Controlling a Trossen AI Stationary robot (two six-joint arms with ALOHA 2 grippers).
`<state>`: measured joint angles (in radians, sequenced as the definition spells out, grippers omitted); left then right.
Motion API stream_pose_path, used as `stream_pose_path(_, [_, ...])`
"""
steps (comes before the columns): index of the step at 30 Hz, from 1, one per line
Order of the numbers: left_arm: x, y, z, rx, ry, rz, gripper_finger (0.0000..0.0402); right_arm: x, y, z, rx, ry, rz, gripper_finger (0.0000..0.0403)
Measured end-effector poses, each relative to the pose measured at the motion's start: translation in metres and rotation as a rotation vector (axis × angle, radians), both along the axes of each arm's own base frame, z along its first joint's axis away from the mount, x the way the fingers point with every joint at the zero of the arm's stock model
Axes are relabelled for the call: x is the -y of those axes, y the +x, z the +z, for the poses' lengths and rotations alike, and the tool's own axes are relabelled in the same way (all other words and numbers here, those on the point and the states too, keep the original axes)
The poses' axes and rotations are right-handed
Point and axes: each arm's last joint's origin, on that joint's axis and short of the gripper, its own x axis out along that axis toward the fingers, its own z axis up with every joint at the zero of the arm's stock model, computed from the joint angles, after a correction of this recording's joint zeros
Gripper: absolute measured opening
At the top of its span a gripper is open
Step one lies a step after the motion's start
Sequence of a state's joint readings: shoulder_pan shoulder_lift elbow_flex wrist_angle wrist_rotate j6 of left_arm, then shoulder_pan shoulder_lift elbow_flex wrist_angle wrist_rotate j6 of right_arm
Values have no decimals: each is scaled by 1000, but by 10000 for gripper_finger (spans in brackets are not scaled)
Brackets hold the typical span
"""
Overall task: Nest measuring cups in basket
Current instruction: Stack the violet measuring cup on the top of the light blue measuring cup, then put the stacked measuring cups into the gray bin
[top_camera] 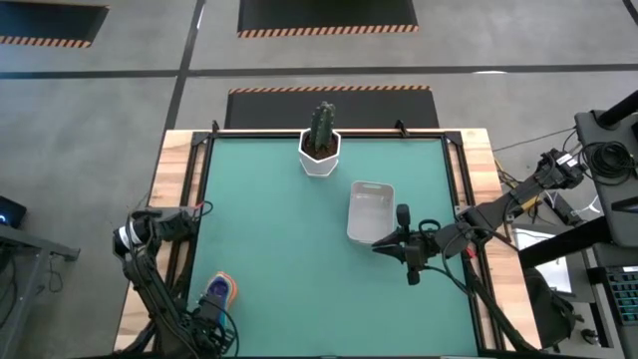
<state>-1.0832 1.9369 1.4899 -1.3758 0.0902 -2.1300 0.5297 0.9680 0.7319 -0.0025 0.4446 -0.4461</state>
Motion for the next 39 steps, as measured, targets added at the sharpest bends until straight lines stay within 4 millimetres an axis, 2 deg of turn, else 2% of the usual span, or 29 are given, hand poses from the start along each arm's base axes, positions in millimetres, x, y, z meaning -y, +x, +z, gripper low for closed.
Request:
stream_pose_path(13, [2,2,0,18,-24,2,0,0,0,0,0,0,0,38])
stream_pose_path(18, [3,5,-1,73,-26,-8,0,0,0,0,0,0,0,38])
stream_pose_path(28, [3,5,2,23,-56,-17,0,0,0,0,0,0,0,38])
stream_pose_path(33, [5,15,31,61,-108,-71,0,0,0,0,1,-2,0,38])
stream_pose_path(39, [-5,51,65,303,-82,-167,0,0,0,0,2,-19,5,38])
